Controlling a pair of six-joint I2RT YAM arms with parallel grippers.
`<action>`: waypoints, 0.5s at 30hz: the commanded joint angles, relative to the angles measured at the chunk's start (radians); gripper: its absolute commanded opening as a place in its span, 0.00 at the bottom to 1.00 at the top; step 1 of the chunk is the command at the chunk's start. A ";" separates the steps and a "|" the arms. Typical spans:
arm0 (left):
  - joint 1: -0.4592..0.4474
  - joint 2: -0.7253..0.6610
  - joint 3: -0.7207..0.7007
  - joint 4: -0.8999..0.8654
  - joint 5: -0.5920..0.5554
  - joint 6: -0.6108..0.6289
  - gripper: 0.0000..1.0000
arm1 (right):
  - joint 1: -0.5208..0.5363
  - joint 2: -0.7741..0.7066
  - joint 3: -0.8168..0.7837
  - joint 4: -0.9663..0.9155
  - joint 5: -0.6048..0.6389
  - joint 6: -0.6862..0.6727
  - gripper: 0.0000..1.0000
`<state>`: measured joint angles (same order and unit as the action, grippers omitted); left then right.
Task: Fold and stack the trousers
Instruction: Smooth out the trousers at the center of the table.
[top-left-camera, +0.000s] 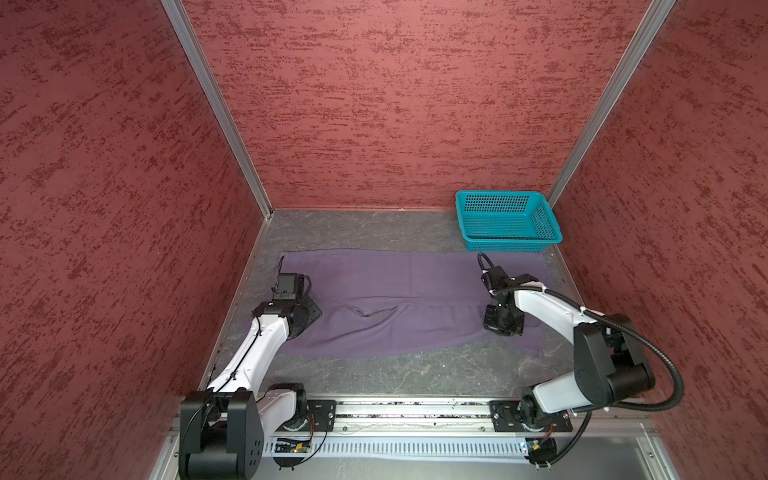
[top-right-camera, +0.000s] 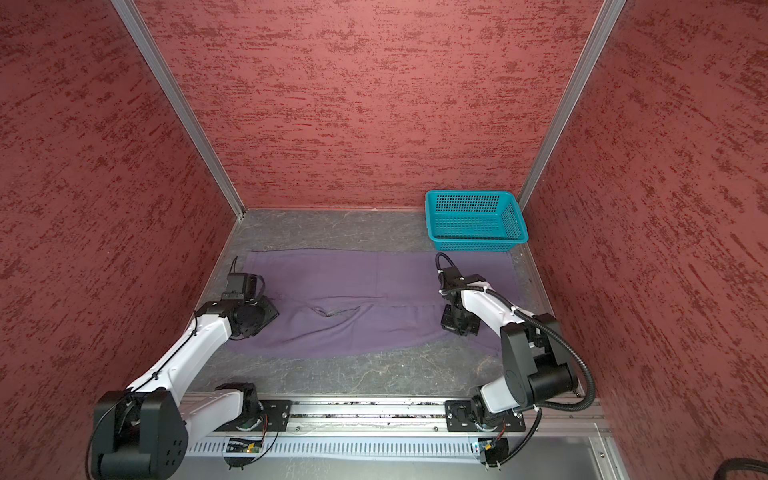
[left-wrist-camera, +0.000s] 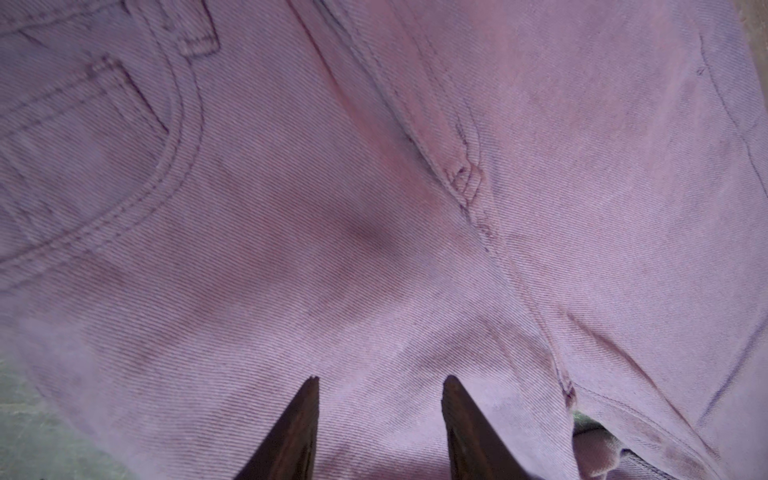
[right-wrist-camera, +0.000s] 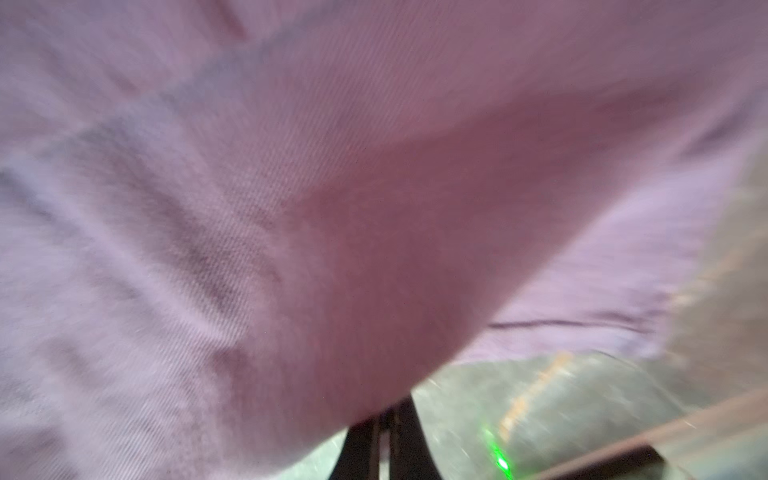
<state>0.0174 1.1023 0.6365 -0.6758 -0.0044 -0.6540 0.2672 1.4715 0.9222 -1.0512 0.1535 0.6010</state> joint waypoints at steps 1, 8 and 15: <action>0.019 0.004 -0.010 0.038 0.006 0.019 0.50 | -0.005 -0.079 0.110 -0.239 0.175 -0.010 0.00; 0.080 -0.015 -0.014 0.037 0.060 0.045 0.49 | -0.022 -0.122 0.207 -0.478 0.308 0.050 0.00; 0.085 -0.062 0.008 0.002 0.089 0.038 0.37 | -0.048 -0.204 0.301 -0.468 0.209 0.004 0.00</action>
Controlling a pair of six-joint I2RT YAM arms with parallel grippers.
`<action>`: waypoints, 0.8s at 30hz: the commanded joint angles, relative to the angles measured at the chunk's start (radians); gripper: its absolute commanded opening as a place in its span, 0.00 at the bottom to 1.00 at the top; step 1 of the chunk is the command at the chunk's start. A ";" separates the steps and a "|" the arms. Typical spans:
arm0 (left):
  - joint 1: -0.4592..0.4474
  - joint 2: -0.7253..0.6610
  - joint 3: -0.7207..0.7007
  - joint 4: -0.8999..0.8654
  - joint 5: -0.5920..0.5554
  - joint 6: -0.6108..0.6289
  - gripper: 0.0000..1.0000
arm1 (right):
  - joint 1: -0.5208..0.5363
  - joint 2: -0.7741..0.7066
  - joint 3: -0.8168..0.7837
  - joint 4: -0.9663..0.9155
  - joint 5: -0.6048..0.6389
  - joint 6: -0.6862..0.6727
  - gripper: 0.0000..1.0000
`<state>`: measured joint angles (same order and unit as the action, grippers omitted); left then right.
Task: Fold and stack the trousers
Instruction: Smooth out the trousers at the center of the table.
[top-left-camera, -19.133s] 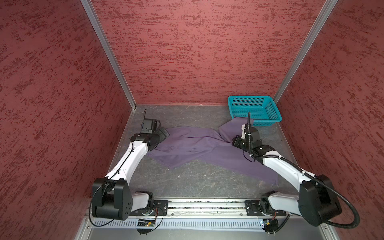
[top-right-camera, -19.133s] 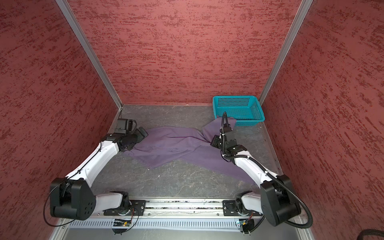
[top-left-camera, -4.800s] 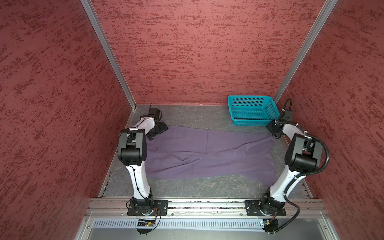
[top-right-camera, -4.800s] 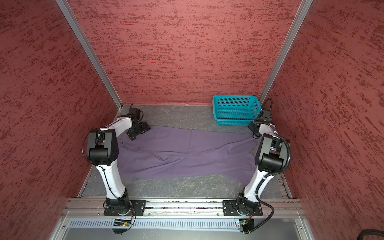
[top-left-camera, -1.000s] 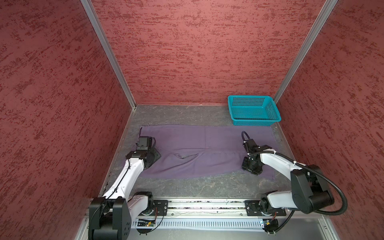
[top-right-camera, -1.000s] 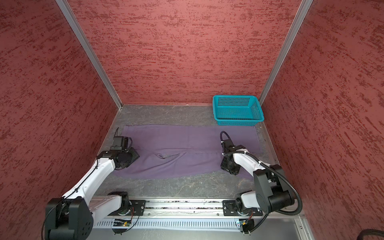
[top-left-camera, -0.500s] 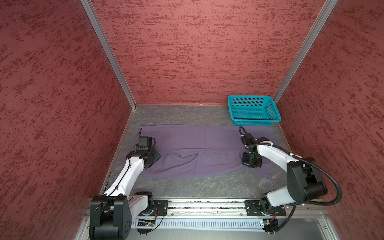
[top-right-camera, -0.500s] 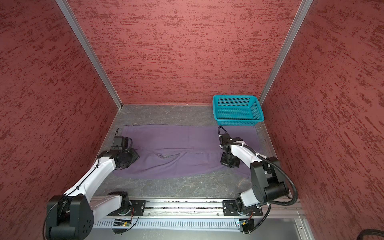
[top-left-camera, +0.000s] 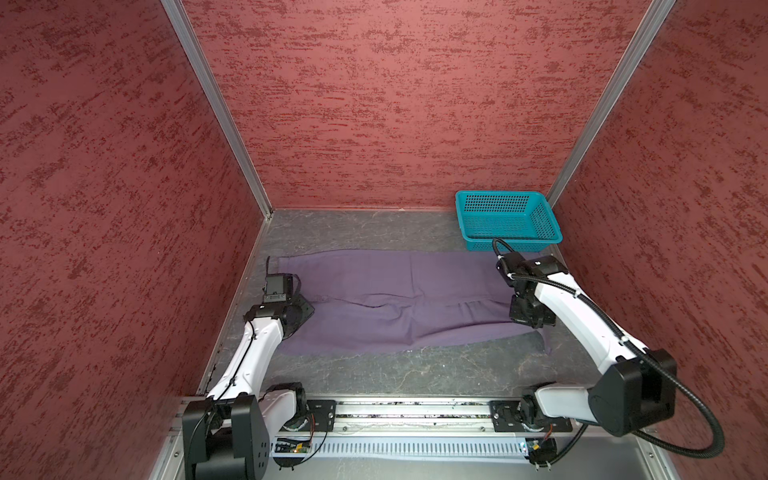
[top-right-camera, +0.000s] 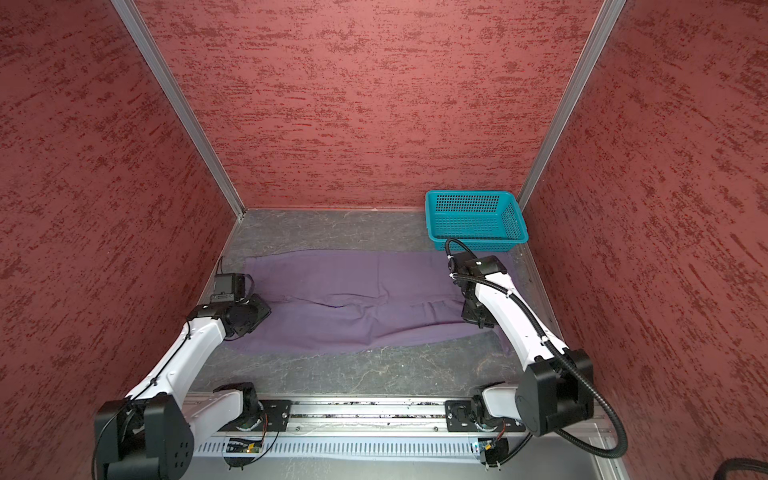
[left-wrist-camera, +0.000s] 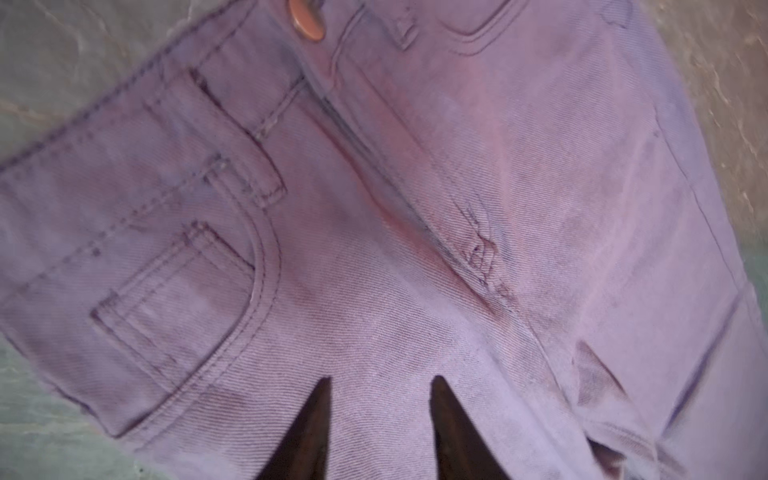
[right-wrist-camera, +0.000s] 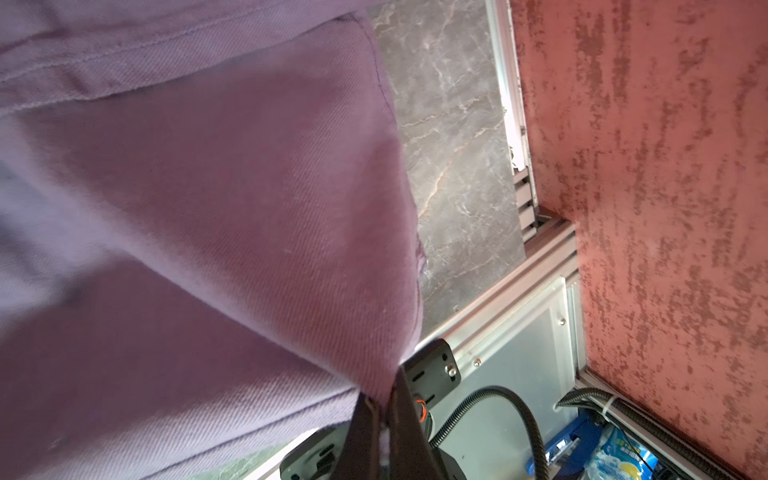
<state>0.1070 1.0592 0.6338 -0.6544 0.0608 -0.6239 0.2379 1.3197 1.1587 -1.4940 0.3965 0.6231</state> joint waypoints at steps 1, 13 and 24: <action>-0.006 -0.024 0.016 -0.029 0.023 0.010 0.36 | -0.029 -0.061 0.083 -0.012 -0.060 -0.029 0.00; 0.013 -0.161 0.049 -0.167 0.017 0.001 0.50 | -0.083 -0.107 -0.055 0.069 -0.219 -0.101 0.00; 0.031 -0.121 0.021 -0.144 0.012 -0.010 0.85 | -0.137 -0.172 -0.122 0.209 -0.128 -0.080 0.66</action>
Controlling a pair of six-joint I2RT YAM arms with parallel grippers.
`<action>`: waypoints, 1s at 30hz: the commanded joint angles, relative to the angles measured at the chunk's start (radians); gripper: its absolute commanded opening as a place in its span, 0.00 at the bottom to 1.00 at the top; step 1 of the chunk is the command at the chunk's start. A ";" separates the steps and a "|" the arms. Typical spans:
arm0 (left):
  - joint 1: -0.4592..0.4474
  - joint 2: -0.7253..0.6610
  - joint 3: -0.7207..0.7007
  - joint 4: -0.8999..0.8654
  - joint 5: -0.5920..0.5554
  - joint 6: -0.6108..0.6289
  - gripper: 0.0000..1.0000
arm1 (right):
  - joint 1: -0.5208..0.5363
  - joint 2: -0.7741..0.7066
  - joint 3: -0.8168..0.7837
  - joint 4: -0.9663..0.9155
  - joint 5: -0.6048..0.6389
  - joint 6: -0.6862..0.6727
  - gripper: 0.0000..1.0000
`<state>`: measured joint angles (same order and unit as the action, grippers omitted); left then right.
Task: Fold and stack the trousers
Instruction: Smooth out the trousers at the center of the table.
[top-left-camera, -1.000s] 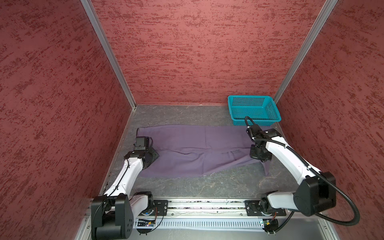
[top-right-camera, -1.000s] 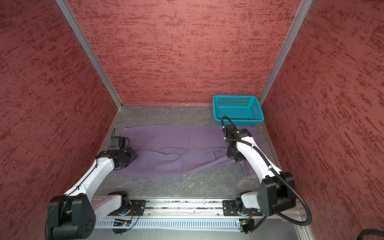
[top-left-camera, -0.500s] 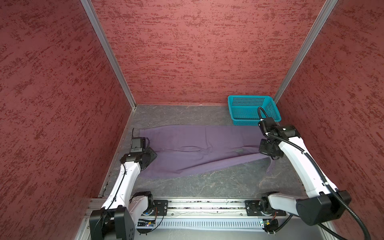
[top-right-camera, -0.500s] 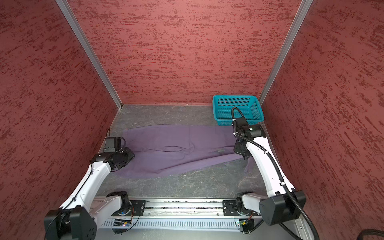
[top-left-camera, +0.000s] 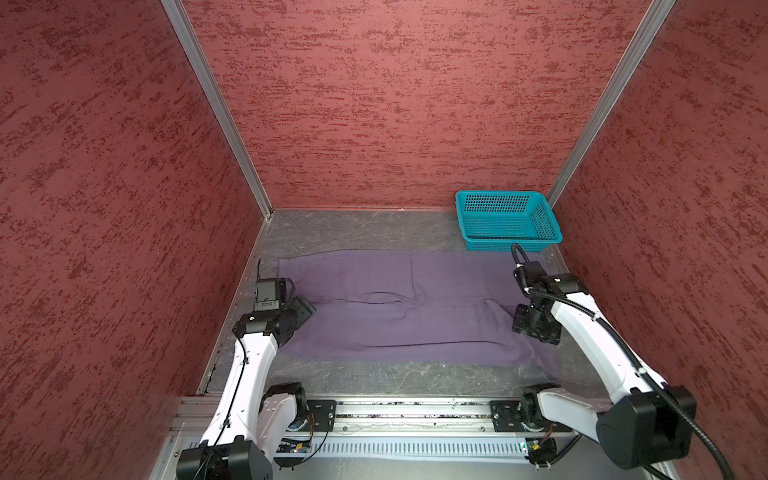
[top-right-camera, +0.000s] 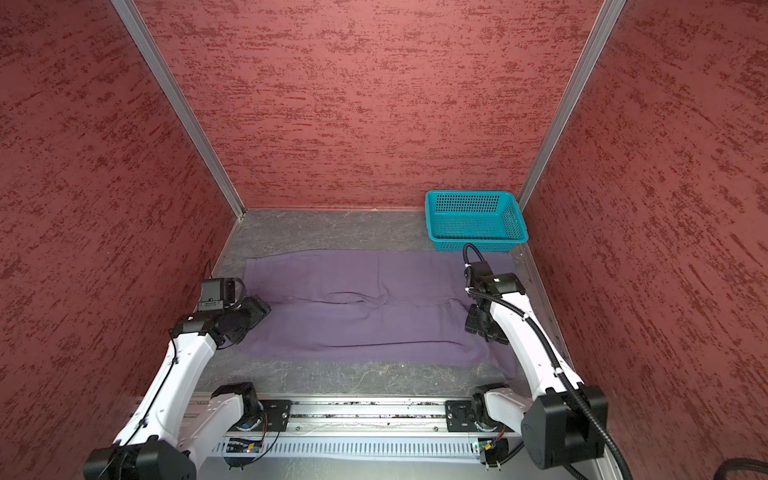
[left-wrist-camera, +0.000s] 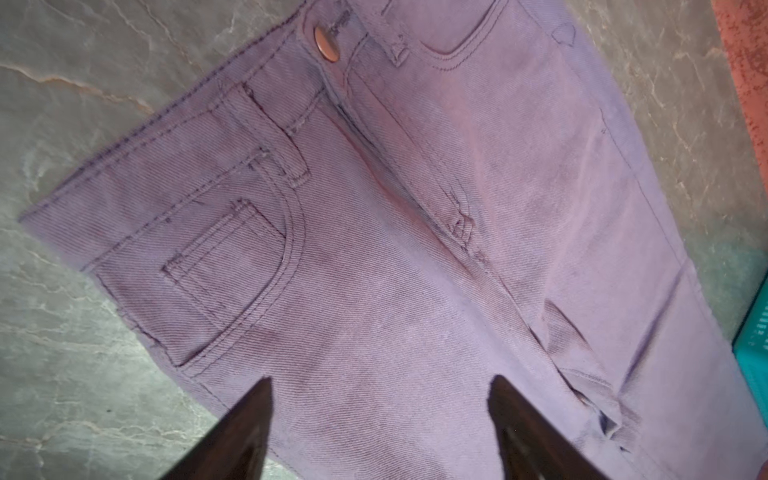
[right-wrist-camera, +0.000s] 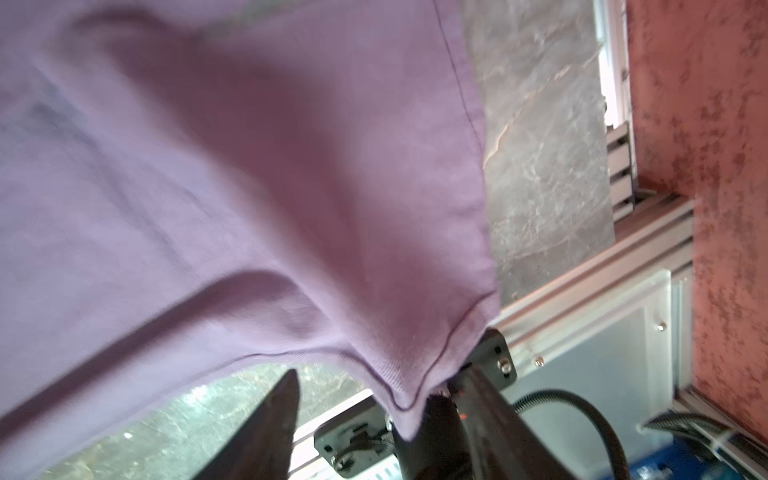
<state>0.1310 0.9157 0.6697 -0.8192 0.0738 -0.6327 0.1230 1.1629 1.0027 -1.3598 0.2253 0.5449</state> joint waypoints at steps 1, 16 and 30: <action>0.007 0.035 -0.027 0.037 -0.008 -0.004 0.86 | -0.033 -0.011 0.032 0.093 0.036 -0.012 0.65; 0.142 0.269 -0.144 0.260 0.044 -0.020 0.94 | -0.209 0.166 -0.135 0.413 -0.140 -0.104 0.62; 0.430 0.288 -0.195 0.332 0.079 -0.013 0.33 | -0.391 0.233 -0.128 0.546 -0.216 -0.070 0.66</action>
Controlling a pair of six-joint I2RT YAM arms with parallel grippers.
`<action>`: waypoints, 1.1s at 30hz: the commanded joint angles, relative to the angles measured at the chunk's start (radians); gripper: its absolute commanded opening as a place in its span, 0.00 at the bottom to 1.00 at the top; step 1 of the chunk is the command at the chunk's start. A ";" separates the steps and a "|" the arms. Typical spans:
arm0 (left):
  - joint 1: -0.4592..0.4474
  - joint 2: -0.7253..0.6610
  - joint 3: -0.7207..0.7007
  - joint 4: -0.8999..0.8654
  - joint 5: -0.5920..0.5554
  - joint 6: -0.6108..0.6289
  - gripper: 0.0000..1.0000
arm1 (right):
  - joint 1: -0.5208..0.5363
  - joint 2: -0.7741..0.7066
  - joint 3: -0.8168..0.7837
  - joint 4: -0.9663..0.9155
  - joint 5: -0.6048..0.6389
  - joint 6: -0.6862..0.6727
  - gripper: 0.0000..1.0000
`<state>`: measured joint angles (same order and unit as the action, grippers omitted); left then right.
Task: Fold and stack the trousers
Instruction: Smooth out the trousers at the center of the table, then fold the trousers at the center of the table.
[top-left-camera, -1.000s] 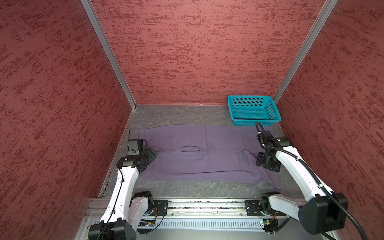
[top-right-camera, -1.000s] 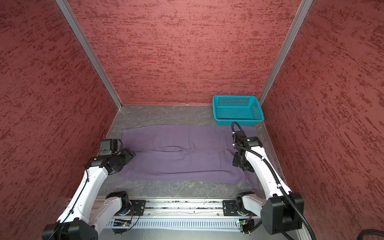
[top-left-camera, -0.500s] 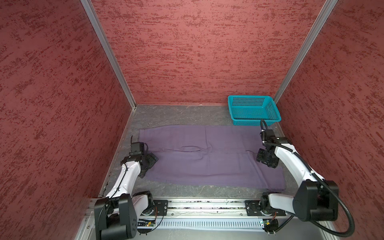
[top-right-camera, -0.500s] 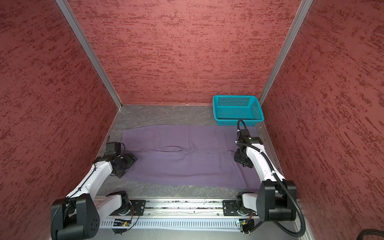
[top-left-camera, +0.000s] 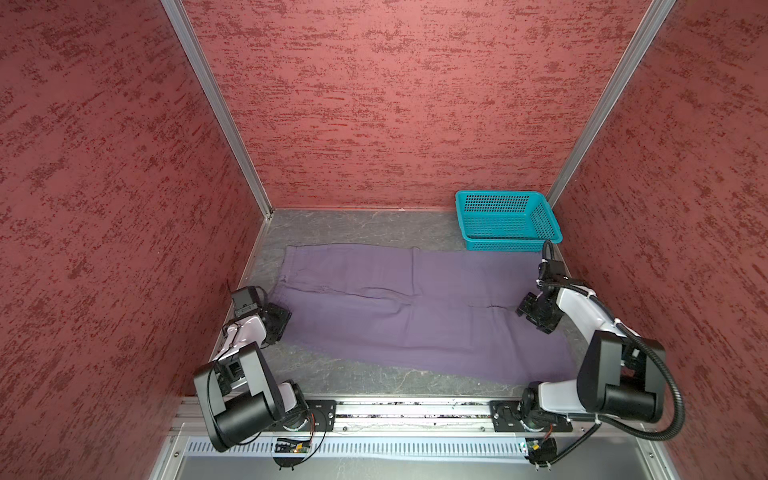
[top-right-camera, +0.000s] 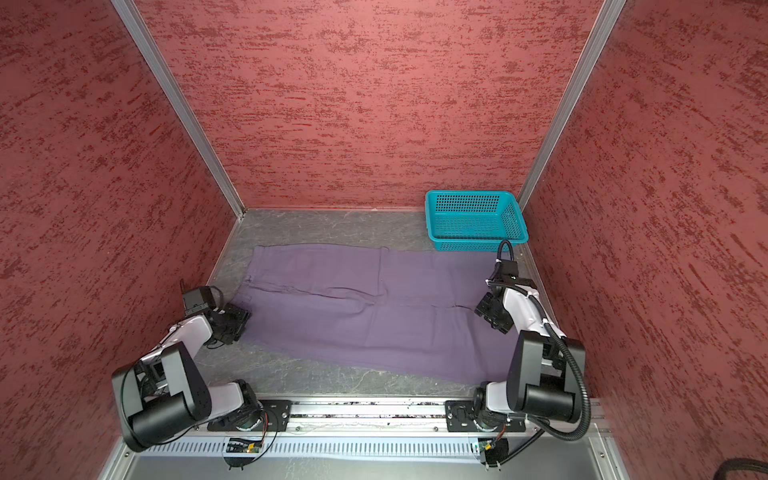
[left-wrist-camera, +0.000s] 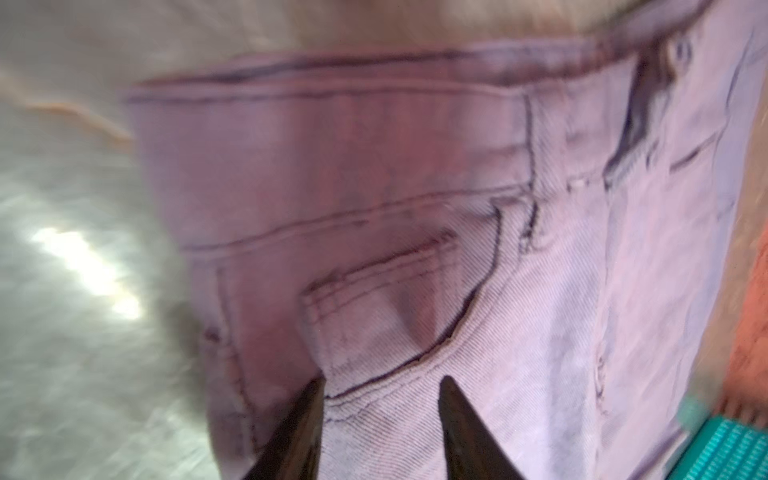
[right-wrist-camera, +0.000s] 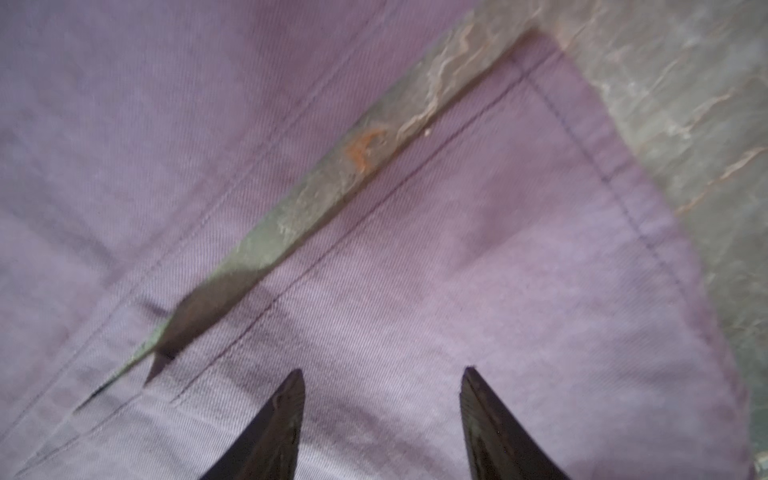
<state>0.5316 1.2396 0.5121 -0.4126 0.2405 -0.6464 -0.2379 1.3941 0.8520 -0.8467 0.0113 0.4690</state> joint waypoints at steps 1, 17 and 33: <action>0.042 -0.069 -0.043 -0.082 -0.093 -0.002 0.28 | -0.043 0.009 0.024 0.031 0.002 0.000 0.67; 0.345 -0.190 -0.014 -0.143 0.003 -0.032 0.00 | -0.148 0.207 -0.020 0.211 -0.082 -0.041 0.18; 0.341 -0.267 -0.061 -0.123 0.143 -0.034 0.53 | -0.242 0.075 0.057 0.216 -0.053 0.036 0.60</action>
<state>0.8925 0.9833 0.4713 -0.5488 0.3470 -0.6849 -0.4808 1.5890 0.9089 -0.6338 -0.0467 0.4713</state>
